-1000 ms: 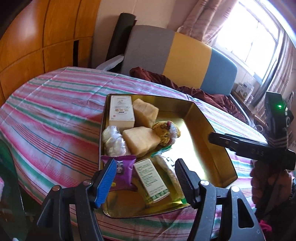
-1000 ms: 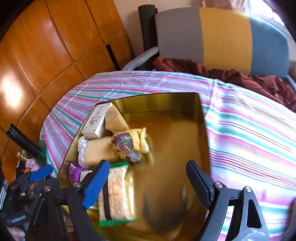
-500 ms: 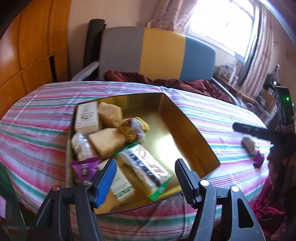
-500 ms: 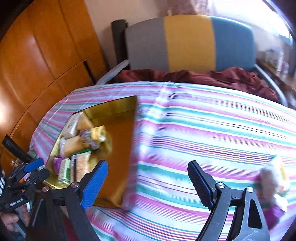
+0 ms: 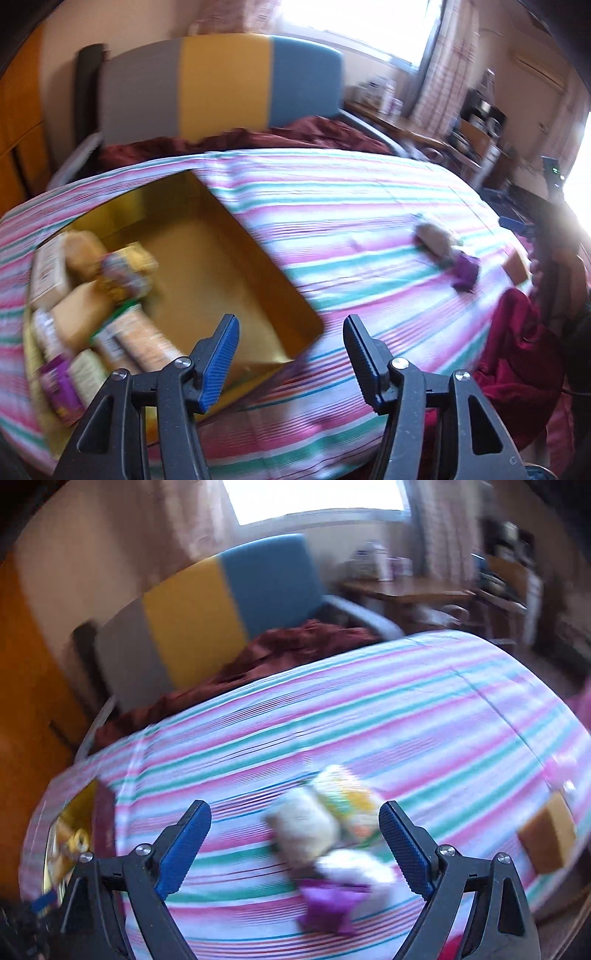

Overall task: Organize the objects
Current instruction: 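Move both grippers back to the remaining items on the table, then grasp the purple packet with the left gripper while the right gripper grasps the plastic-wrapped bundle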

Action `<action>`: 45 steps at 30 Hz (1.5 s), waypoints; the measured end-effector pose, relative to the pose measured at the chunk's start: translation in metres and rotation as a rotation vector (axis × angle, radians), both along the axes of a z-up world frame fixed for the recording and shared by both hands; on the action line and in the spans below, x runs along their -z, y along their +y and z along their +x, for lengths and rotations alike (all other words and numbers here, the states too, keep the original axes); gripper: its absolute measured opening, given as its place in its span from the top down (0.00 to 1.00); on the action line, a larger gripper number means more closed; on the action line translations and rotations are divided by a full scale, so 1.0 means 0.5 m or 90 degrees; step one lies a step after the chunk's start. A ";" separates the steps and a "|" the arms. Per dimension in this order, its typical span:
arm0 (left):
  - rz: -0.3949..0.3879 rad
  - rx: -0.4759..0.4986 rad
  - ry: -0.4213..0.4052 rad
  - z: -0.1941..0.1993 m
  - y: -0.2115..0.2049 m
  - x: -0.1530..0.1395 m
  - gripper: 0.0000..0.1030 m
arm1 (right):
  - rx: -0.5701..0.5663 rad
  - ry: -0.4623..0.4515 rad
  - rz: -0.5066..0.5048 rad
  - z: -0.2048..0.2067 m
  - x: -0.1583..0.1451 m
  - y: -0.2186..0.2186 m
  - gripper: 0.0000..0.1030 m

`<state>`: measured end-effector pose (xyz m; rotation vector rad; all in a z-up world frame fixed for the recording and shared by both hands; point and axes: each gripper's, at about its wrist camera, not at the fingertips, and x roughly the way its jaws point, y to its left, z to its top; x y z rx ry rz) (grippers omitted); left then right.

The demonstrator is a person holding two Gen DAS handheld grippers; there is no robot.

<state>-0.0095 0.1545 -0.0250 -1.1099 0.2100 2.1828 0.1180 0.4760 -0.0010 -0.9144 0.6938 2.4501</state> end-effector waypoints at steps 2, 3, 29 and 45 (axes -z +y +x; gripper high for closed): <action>0.002 0.043 -0.011 0.009 0.045 0.005 0.43 | 0.057 0.022 -0.040 0.029 0.013 0.047 0.10; 0.005 0.059 -0.017 0.011 0.065 0.007 0.43 | 0.084 0.028 -0.057 0.041 0.019 0.065 0.10; 0.003 0.332 -0.138 0.095 0.546 0.096 0.47 | 0.182 0.127 -0.213 0.105 0.049 0.143 0.08; -0.007 0.283 -0.128 0.074 0.442 0.138 0.67 | 0.067 -0.041 -0.214 0.014 0.106 0.113 0.10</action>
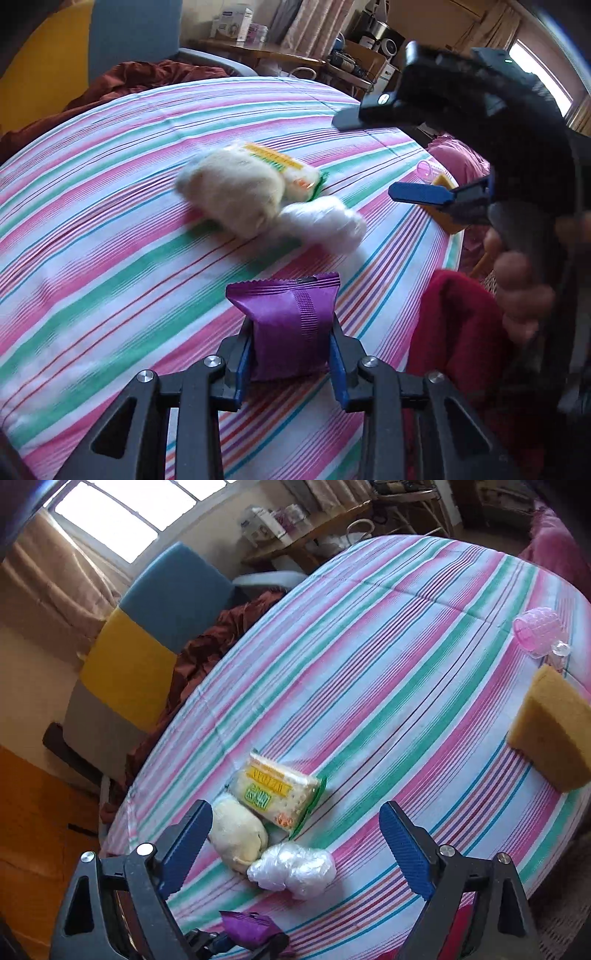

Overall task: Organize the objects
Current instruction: 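Grasp the purple packet with the left gripper while the right gripper grasps the plastic-wrapped bundle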

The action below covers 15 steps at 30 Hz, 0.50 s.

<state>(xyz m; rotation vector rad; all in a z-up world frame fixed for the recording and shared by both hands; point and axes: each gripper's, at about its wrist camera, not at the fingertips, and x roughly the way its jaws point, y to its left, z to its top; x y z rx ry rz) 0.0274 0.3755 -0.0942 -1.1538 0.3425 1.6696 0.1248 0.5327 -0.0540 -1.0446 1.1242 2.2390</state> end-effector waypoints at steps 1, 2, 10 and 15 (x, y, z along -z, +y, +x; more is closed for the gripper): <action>0.001 -0.012 0.000 -0.004 -0.025 -0.001 0.67 | -0.022 -0.021 0.005 -0.013 0.007 -0.009 0.10; 0.001 -0.020 -0.002 -0.007 -0.042 -0.002 0.67 | -0.036 -0.038 0.010 -0.021 0.013 -0.017 0.10; 0.009 -0.070 -0.012 -0.025 -0.165 -0.009 0.67 | -0.116 -0.133 0.036 -0.054 0.048 -0.057 0.12; 0.018 -0.085 -0.014 -0.020 -0.202 -0.009 0.67 | -0.140 -0.183 0.054 -0.067 0.065 -0.070 0.20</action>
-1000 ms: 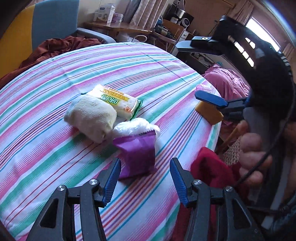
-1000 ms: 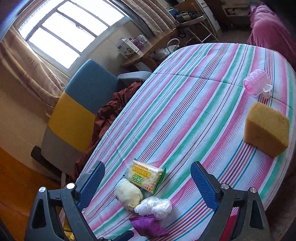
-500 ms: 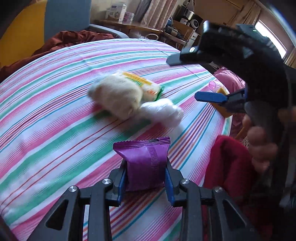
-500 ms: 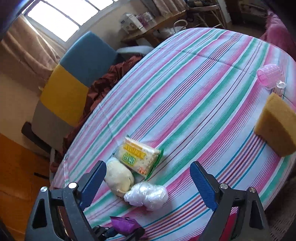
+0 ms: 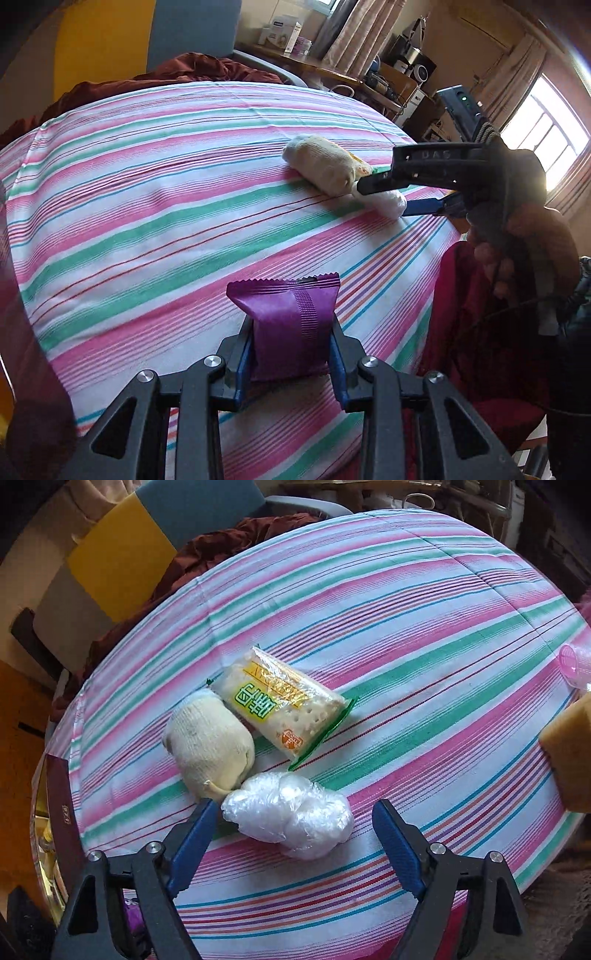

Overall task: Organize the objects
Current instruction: 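Grasp the purple packet with the left gripper while the right gripper grasps the plastic-wrapped bundle, then lift the purple packet toward the tin with the left gripper while the right gripper holds the bundle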

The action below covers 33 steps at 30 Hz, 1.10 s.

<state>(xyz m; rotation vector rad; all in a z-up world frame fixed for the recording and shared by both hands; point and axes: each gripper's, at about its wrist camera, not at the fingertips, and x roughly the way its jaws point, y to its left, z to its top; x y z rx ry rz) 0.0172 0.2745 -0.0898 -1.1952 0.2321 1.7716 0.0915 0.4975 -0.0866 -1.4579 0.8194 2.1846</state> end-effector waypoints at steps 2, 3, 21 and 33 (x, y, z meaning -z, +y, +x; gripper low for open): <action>0.003 -0.002 0.003 0.004 -0.003 0.001 0.67 | -0.011 -0.018 0.026 -0.003 0.002 -0.008 0.30; 0.004 -0.003 0.003 0.006 -0.005 0.001 0.67 | -0.015 -0.027 0.038 -0.005 0.003 -0.011 0.33; 0.020 -0.009 0.017 0.016 0.002 0.010 0.67 | -0.314 0.001 0.063 -0.065 0.020 -0.188 0.49; 0.013 -0.021 0.041 0.020 0.009 0.005 0.67 | -0.337 -0.014 0.126 -0.074 0.017 -0.206 0.49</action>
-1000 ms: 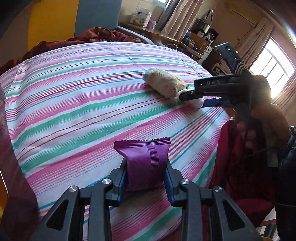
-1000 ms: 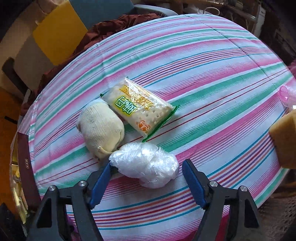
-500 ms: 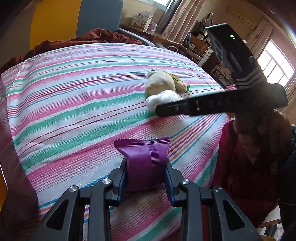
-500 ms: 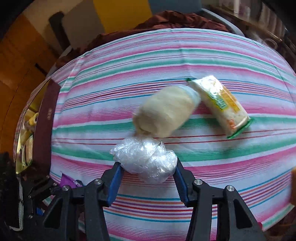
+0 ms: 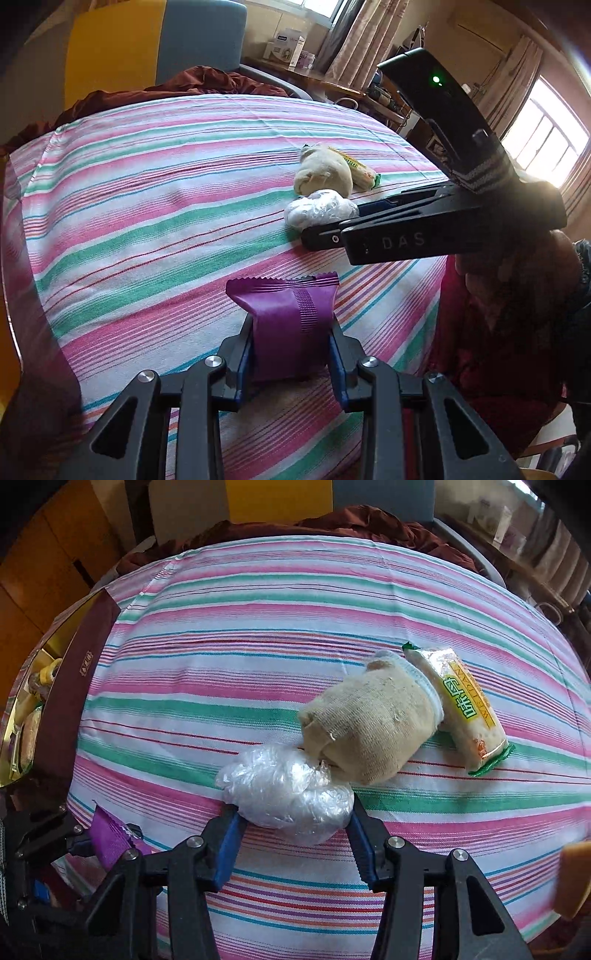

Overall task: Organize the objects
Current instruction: 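Lift the purple packet toward the tin with the left gripper while the right gripper holds the bundle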

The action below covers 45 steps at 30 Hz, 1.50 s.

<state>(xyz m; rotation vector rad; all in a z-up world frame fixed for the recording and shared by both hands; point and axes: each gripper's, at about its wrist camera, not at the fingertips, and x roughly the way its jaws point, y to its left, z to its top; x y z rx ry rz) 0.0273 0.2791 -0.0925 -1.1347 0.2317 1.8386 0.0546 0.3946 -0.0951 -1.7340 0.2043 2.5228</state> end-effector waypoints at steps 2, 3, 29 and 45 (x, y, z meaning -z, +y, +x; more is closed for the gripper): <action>-0.006 -0.011 0.006 0.001 -0.004 -0.007 0.67 | 0.001 0.001 -0.002 0.001 -0.001 0.005 0.49; -0.006 -0.014 0.015 0.002 -0.006 -0.013 0.67 | 0.001 0.001 -0.002 0.001 -0.002 0.006 0.49; 0.021 -0.176 0.140 -0.042 -0.186 -0.141 0.67 | -0.016 0.015 0.040 0.016 -0.005 0.003 0.48; 0.015 -0.227 0.117 -0.062 -0.259 -0.121 0.67 | -0.037 0.019 0.092 0.013 -0.003 -0.023 0.47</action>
